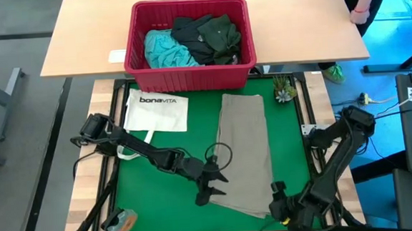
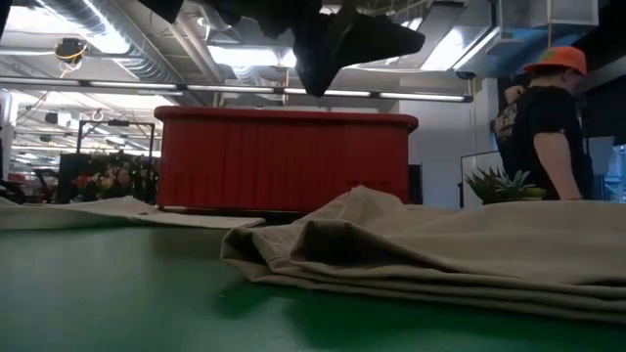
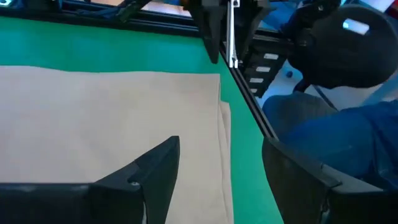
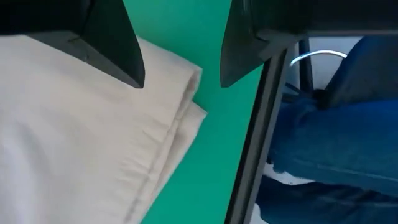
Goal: Fold Laundry from Bin
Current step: Fold the light brown shorts
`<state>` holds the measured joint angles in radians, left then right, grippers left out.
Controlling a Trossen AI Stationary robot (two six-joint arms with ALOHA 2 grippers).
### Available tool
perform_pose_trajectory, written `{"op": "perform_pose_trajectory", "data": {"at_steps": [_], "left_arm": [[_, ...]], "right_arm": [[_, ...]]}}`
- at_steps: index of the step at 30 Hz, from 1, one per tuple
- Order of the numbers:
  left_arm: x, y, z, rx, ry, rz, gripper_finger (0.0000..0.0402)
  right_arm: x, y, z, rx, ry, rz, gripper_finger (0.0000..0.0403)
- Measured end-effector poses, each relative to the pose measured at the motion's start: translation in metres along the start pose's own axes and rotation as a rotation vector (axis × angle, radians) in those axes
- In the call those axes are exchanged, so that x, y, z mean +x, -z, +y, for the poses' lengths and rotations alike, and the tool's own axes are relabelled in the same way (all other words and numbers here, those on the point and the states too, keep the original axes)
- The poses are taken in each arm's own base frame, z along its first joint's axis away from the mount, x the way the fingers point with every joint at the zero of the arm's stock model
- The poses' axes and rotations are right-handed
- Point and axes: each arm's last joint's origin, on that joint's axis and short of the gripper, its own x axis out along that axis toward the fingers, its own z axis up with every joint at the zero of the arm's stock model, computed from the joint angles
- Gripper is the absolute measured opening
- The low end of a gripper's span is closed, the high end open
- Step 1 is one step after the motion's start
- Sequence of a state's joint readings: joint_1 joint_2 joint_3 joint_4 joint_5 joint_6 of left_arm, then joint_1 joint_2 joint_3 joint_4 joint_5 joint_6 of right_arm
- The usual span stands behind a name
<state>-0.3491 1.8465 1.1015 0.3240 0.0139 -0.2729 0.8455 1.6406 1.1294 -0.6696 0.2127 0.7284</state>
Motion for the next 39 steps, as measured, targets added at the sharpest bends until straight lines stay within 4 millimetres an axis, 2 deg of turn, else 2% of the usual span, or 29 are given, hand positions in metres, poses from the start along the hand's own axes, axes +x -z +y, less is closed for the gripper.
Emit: {"op": "perform_pose_trajectory", "data": {"at_steps": [7, 15, 22, 31, 39], "left_arm": [[-0.002, 0.023, -0.026, 0.222, 0.014, 0.152, 0.0217], [-0.004, 0.047, -0.042, 0.477, -0.04, 0.308, 0.0217], [0.008, 0.068, -0.036, 0.643, -0.034, 0.393, 0.0217], [0.012, 0.075, -0.032, 0.782, -0.027, 0.423, 0.0217], [0.013, 0.072, -0.025, 0.79, -0.044, 0.426, 0.0217]], "right_arm": [[0.022, -0.003, 0.009, -0.01, -0.019, -0.022, 0.0209], [0.035, 0.0, 0.009, -0.031, 0.022, -0.007, 0.0209], [0.035, 0.0, 0.009, -0.032, 0.034, -0.013, 0.0209], [0.038, -0.004, 0.011, -0.019, 0.049, -0.083, 0.0209], [0.073, 0.007, 0.012, -0.044, 0.086, 0.023, 0.0209]]}}
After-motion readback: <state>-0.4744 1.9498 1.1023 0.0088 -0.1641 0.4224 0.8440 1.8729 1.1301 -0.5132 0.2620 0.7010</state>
